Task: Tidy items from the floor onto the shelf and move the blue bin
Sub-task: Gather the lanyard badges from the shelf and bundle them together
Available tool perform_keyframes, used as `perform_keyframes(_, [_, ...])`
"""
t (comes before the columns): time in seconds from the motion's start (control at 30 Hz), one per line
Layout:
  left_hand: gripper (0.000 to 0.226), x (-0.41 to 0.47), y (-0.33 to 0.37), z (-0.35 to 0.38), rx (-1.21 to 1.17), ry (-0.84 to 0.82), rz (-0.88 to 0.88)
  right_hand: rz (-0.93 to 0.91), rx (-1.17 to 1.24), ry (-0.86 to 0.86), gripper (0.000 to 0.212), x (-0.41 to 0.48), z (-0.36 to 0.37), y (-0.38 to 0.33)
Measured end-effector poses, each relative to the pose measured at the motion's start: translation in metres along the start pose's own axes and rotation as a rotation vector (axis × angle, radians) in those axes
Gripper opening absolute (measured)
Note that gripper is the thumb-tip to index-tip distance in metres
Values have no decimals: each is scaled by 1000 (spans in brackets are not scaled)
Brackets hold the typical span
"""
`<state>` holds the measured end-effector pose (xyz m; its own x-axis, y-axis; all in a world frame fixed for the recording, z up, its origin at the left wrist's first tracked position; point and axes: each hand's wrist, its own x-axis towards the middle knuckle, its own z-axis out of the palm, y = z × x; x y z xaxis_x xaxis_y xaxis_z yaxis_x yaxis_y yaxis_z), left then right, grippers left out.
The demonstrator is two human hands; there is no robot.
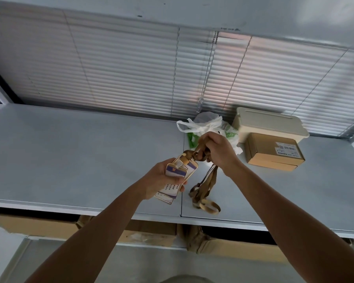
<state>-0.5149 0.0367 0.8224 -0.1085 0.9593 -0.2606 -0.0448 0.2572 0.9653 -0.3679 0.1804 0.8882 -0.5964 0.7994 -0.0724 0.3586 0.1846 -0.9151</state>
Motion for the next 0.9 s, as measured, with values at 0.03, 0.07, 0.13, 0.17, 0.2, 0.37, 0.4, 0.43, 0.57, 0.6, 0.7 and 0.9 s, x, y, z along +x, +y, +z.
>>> perform_keyframes(0.03, [36, -1, -1, 0, 30, 13, -1, 27, -22, -43, 34, 0, -4, -3])
perform_keyframes(0.07, [36, -2, -1, -1, 64, 30, -1, 33, -56, -107, 35, 1, -9, -5])
perform_keyframes(0.13, [38, -1, -1, -1, 127, 50, 0, -56, -177, -247, 36, 2, -17, -12])
perform_keyframes(0.17, [39, 0, -1, -2, 144, 46, -1, -137, -285, -305, 36, 2, -19, -15])
perform_keyframes(0.2, [41, 1, 0, -2, 148, 38, -4, -217, -412, -356, 35, 1, -19, -16])
perform_keyframes(0.37, [43, 6, 1, -9, 138, 22, -51, -465, -868, -410, 35, -6, -7, -14])
perform_keyframes(0.4, [44, 6, 0, -10, 152, 25, -55, -478, -885, -412, 37, -6, -6, -13])
perform_keyframes(0.43, [45, 6, -1, -11, 165, 28, -56, -490, -893, -424, 38, -6, -5, -12])
perform_keyframes(0.57, [52, 5, -2, -13, 223, 37, -48, -464, -885, -504, 33, -5, -1, -13])
perform_keyframes(0.6, [53, 4, -1, -13, 225, 37, -41, -448, -878, -521, 30, -4, 0, -14])
perform_keyframes(0.7, [46, 3, -1, -13, 202, 39, -39, -416, -886, -550, 27, -3, -1, -17])
perform_keyframes(0.9, [33, -3, -3, -18, -23, -52, -80, -337, -819, -599, 21, -1, -2, -18])
